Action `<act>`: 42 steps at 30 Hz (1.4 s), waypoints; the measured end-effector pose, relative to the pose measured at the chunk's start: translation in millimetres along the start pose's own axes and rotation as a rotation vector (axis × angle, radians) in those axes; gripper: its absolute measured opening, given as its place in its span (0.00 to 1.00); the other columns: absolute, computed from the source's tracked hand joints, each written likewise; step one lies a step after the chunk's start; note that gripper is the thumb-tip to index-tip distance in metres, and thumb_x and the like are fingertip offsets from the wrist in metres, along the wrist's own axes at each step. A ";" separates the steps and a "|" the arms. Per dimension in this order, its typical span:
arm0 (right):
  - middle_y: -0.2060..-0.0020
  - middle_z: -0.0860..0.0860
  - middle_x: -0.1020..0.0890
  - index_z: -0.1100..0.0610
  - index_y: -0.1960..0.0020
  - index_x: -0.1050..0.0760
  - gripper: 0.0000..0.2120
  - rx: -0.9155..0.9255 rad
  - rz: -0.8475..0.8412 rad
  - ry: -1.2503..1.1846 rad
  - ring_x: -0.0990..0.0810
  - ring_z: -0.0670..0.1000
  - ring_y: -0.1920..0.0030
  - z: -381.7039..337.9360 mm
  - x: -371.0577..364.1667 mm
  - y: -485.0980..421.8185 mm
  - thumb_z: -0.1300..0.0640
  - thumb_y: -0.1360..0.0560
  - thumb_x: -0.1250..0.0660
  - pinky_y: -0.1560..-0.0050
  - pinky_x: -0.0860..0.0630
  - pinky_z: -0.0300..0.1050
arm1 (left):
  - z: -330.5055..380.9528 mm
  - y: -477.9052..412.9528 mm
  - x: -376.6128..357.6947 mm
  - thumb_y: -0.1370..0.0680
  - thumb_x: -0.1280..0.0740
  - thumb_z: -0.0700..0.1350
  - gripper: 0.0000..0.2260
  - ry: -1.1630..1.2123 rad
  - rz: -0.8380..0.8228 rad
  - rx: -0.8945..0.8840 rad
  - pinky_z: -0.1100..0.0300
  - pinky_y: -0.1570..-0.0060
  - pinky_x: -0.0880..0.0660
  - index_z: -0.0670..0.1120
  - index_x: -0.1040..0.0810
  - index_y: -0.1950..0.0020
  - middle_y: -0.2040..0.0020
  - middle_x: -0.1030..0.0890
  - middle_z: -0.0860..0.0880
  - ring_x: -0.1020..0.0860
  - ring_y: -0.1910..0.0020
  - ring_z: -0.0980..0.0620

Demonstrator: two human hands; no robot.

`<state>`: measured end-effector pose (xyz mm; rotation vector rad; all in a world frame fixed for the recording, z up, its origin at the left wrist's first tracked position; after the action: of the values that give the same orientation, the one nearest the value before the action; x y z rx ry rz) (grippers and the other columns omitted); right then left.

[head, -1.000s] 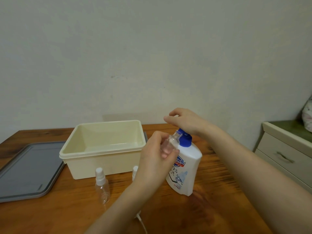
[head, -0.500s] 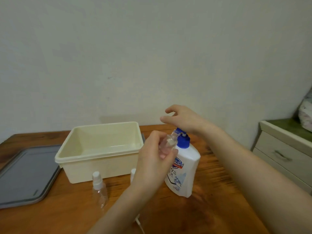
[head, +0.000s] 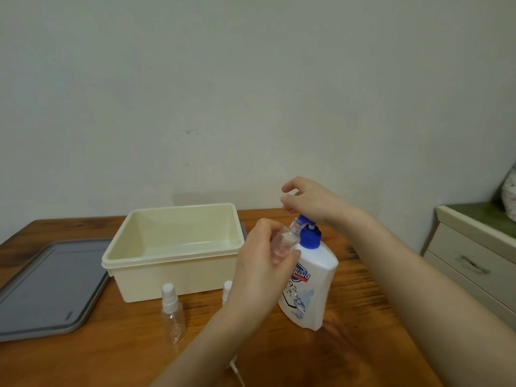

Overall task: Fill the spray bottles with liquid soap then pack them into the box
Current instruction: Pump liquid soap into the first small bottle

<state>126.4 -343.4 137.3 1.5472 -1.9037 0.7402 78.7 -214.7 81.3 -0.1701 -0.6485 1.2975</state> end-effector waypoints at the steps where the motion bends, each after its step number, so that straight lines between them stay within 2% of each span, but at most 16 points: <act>1: 0.46 0.56 0.21 0.55 0.36 0.32 0.17 -0.002 -0.003 -0.023 0.21 0.56 0.45 -0.2 -0.4 -0.2 0.56 0.24 0.40 0.41 0.25 0.54 | -0.3 -0.5 0.8 0.28 0.31 0.43 0.15 0.003 0.002 -0.002 0.73 0.59 0.28 0.61 0.35 0.58 0.53 0.25 0.57 0.26 0.53 0.63; 3: 0.49 0.56 0.19 0.55 0.39 0.30 0.15 -0.022 -0.012 -0.105 0.20 0.55 0.45 3.8 -3.0 -0.6 0.58 0.25 0.37 0.41 0.24 0.53 | -3.7 -0.5 -0.2 0.28 0.31 0.44 0.14 0.003 -0.005 0.012 0.68 0.56 0.25 0.61 0.34 0.58 0.53 0.24 0.56 0.26 0.53 0.63; 6: 0.48 0.56 0.19 0.54 0.41 0.29 0.15 -0.060 -0.041 -0.163 0.20 0.55 0.45 10.9 -10.2 1.1 0.59 0.27 0.34 0.45 0.23 0.50 | -12.3 2.9 -5.1 0.27 0.32 0.49 0.12 -0.017 -0.015 0.070 0.51 0.50 0.23 0.63 0.33 0.55 0.53 0.24 0.59 0.24 0.53 0.63; 8: 0.46 0.56 0.21 0.53 0.41 0.29 0.15 -0.055 -0.034 -0.143 0.20 0.55 0.45 11.3 -10.9 1.5 0.57 0.26 0.33 0.44 0.23 0.50 | -14.4 5.1 -6.2 0.28 0.33 0.51 0.13 -0.015 -0.004 0.102 0.47 0.49 0.24 0.66 0.34 0.55 0.53 0.24 0.60 0.24 0.52 0.63; 10: 0.45 0.55 0.23 0.53 0.39 0.30 0.16 -0.027 -0.012 -0.096 0.21 0.54 0.47 6.9 -6.6 2.0 0.55 0.25 0.34 0.44 0.24 0.49 | -12.2 4.7 -6.1 0.28 0.32 0.50 0.13 -0.008 -0.008 0.099 0.50 0.50 0.23 0.66 0.34 0.55 0.52 0.24 0.60 0.24 0.53 0.63; 13: 0.46 0.53 0.24 0.55 0.37 0.31 0.17 0.028 0.021 -0.030 0.23 0.52 0.52 -3.4 2.5 1.0 0.55 0.24 0.36 0.48 0.25 0.46 | -4.8 0.8 -3.2 0.27 0.32 0.46 0.13 0.012 -0.008 0.025 0.66 0.56 0.24 0.62 0.34 0.56 0.52 0.24 0.58 0.25 0.55 0.62; 14: 0.46 0.53 0.24 0.54 0.37 0.30 0.16 0.029 0.025 -0.029 0.23 0.52 0.53 -3.9 3.6 0.5 0.55 0.24 0.36 0.48 0.25 0.47 | -3.4 -0.2 -2.3 0.27 0.32 0.45 0.14 0.018 -0.007 0.016 0.69 0.59 0.26 0.62 0.34 0.57 0.52 0.24 0.57 0.25 0.55 0.62; 16: 0.46 0.53 0.24 0.54 0.39 0.29 0.15 0.010 0.029 -0.057 0.22 0.53 0.51 -1.4 1.5 0.8 0.55 0.25 0.36 0.46 0.24 0.49 | -4.3 0.2 -2.5 0.27 0.32 0.46 0.14 0.014 -0.011 0.029 0.68 0.58 0.25 0.62 0.34 0.57 0.52 0.25 0.58 0.25 0.55 0.63; 18: 0.45 0.54 0.23 0.54 0.41 0.28 0.13 -0.014 0.030 -0.100 0.21 0.54 0.47 3.0 -3.2 0.9 0.55 0.25 0.35 0.44 0.24 0.50 | -9.9 2.1 -4.3 0.27 0.33 0.48 0.13 -0.002 -0.009 0.067 0.56 0.51 0.23 0.65 0.34 0.56 0.52 0.25 0.60 0.24 0.54 0.64; 20: 0.45 0.54 0.22 0.53 0.42 0.28 0.12 -0.028 0.022 -0.143 0.21 0.55 0.45 7.9 -7.6 1.2 0.55 0.26 0.34 0.44 0.24 0.50 | -14.1 4.4 -6.2 0.28 0.33 0.51 0.12 -0.012 -0.002 0.096 0.48 0.50 0.23 0.66 0.34 0.55 0.52 0.24 0.61 0.24 0.53 0.64; 22: 0.44 0.55 0.22 0.53 0.42 0.28 0.13 -0.026 0.026 -0.167 0.21 0.54 0.46 9.6 -9.2 1.7 0.56 0.25 0.34 0.44 0.23 0.50 | -15.0 5.3 -6.0 0.27 0.32 0.50 0.13 -0.015 0.004 0.098 0.50 0.51 0.23 0.65 0.34 0.54 0.51 0.24 0.60 0.24 0.54 0.63; 25: 0.45 0.53 0.23 0.54 0.38 0.30 0.15 -0.011 0.037 -0.143 0.22 0.53 0.48 8.1 -7.5 4.3 0.54 0.24 0.35 0.51 0.25 0.44 | -12.6 5.7 -5.9 0.27 0.32 0.47 0.12 -0.020 -0.004 0.071 0.55 0.53 0.22 0.59 0.33 0.50 0.50 0.23 0.57 0.23 0.54 0.62; 30: 0.49 0.51 0.25 0.56 0.37 0.30 0.16 0.073 0.059 -0.016 0.25 0.50 0.53 -5.9 2.9 2.9 0.53 0.24 0.36 0.56 0.29 0.41 | -2.0 0.1 -0.4 0.27 0.32 0.45 0.11 -0.002 0.007 0.014 0.72 0.62 0.27 0.55 0.32 0.50 0.50 0.24 0.55 0.24 0.55 0.60; 33: 0.49 0.52 0.24 0.56 0.39 0.29 0.15 0.074 0.061 -0.034 0.25 0.50 0.56 -5.7 1.7 3.1 0.54 0.24 0.36 0.62 0.29 0.38 | -0.9 -0.5 -0.1 0.26 0.32 0.44 0.12 0.001 0.000 0.000 0.67 0.59 0.24 0.57 0.33 0.52 0.50 0.24 0.55 0.24 0.54 0.59; 38: 0.48 0.52 0.23 0.54 0.41 0.27 0.12 0.049 0.041 -0.092 0.25 0.46 0.59 6.4 -8.3 3.8 0.55 0.24 0.35 0.60 0.29 0.37 | -11.4 3.7 -6.5 0.27 0.32 0.45 0.13 0.012 0.019 0.044 0.56 0.55 0.22 0.61 0.33 0.56 0.53 0.23 0.56 0.23 0.54 0.60; 42: 0.47 0.52 0.24 0.55 0.40 0.27 0.14 0.063 0.022 -0.043 0.24 0.51 0.53 1.0 -3.4 2.5 0.53 0.24 0.35 0.51 0.26 0.45 | -7.3 3.1 -5.7 0.27 0.32 0.45 0.13 0.035 0.024 0.028 0.63 0.57 0.23 0.61 0.34 0.54 0.51 0.23 0.55 0.24 0.55 0.60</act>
<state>124.4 -341.4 134.0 1.5949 -1.9484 0.7888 79.3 -217.4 72.0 -0.1775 -0.5993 1.3232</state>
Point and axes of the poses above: each hand's wrist, its own y-axis away from the middle knuckle, its own x-axis out of the back of the hand, z = x × y, the point moved 4 cm from there along -y, towards the middle knuckle
